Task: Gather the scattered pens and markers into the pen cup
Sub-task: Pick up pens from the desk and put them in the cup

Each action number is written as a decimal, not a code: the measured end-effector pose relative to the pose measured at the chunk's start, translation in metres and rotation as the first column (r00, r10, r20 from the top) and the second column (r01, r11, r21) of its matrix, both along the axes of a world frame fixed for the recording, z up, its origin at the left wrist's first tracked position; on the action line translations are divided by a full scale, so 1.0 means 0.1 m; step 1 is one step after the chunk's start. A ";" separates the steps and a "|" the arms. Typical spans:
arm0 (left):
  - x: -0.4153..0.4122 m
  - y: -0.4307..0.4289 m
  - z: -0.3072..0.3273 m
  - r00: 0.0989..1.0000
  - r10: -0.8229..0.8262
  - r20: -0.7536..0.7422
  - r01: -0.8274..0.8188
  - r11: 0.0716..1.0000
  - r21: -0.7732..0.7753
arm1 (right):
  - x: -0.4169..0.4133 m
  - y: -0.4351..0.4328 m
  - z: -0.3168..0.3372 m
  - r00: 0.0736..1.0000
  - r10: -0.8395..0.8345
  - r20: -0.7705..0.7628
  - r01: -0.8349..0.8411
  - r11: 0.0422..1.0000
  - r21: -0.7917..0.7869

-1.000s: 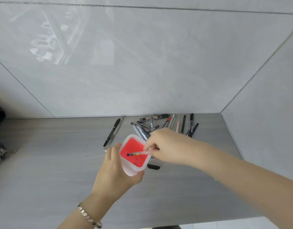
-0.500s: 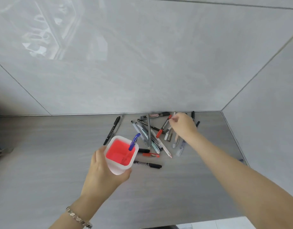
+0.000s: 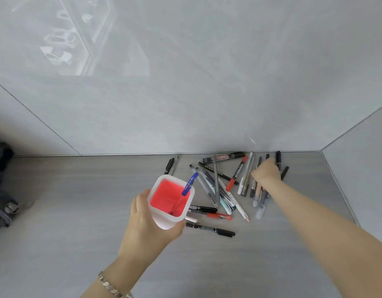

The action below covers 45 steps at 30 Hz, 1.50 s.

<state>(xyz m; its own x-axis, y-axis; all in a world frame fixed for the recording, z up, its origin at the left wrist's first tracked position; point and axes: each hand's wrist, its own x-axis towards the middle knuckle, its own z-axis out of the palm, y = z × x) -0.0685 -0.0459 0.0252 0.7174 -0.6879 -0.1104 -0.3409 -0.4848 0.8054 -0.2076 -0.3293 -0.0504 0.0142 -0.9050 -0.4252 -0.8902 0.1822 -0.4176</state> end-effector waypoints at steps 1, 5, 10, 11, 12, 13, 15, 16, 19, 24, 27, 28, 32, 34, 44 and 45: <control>0.02 -0.02 -0.02 1.000 0.000 -0.010 0.000 1.000 -0.002 | -0.03 0.00 0.01 1.000 0.010 -0.016 -0.010 1.000 -0.005; 0.06 -0.10 -0.09 0.999 -0.020 -0.047 0.020 1.000 -0.001 | -0.08 0.04 -0.02 0.987 0.114 -0.110 -0.120 0.992 -0.047; 0.11 -0.17 -0.08 0.998 -0.054 -0.032 0.052 0.998 -0.047 | -0.02 0.08 0.02 0.954 0.182 -0.239 -0.198 0.979 -0.047; 0.12 -0.18 -0.06 0.998 -0.051 -0.036 0.049 0.998 -0.043 | -0.01 0.09 0.03 0.947 0.183 -0.263 -0.200 0.979 -0.042; 0.12 -0.17 -0.04 0.998 -0.047 -0.038 0.045 0.998 -0.038 | 0.00 0.08 0.04 0.947 0.183 -0.263 -0.201 0.979 -0.044; 0.13 -0.17 -0.03 0.999 -0.044 -0.032 0.043 0.998 -0.039 | 0.00 0.08 0.06 0.956 0.180 -0.230 -0.198 0.979 -0.057; 0.14 -0.14 -0.03 0.999 -0.043 -0.011 0.042 0.998 -0.051 | 0.01 0.05 0.13 0.975 0.211 -0.071 -0.217 0.972 -0.087; 0.15 -0.12 -0.04 0.999 -0.040 -0.007 0.040 0.998 -0.051 | 0.02 0.04 0.19 0.965 0.263 0.018 -0.260 0.961 -0.099; 0.15 -0.05 -0.05 0.999 -0.030 -0.012 0.030 0.999 -0.033 | 0.01 0.08 0.33 0.787 0.616 0.022 -0.612 0.785 -0.089; 0.12 0.04 -0.03 0.999 -0.028 -0.017 0.028 0.999 -0.022 | 0.05 0.27 0.30 0.348 0.863 -0.366 -0.909 0.406 0.092; 0.10 0.09 -0.02 0.999 -0.028 -0.018 0.027 0.999 -0.035 | 0.12 0.36 0.24 0.362 0.830 -0.424 -0.900 0.429 0.071; 0.09 0.11 -0.01 1.000 -0.022 -0.021 0.021 0.999 -0.036 | 0.12 0.36 0.24 0.402 0.815 -0.418 -0.890 0.455 0.032; 0.07 0.19 -0.02 0.999 -0.010 -0.042 0.008 0.999 -0.051 | 0.01 0.38 0.45 0.643 0.741 -0.193 -0.731 0.518 -0.444; 0.04 0.23 -0.05 0.999 -0.016 -0.034 0.014 0.999 -0.049 | 0.00 0.55 0.77 0.742 0.648 0.174 -0.471 0.688 -0.553; -0.32 0.22 -0.07 0.973 -0.211 -0.094 0.198 0.972 -0.127 | 0.38 2.15 1.01 0.253 0.128 0.959 -0.108 0.989 -0.104; -0.32 0.22 -0.07 0.972 -0.220 -0.086 0.208 0.969 -0.131 | 0.39 2.23 0.94 0.284 0.145 0.948 -0.143 0.984 -0.107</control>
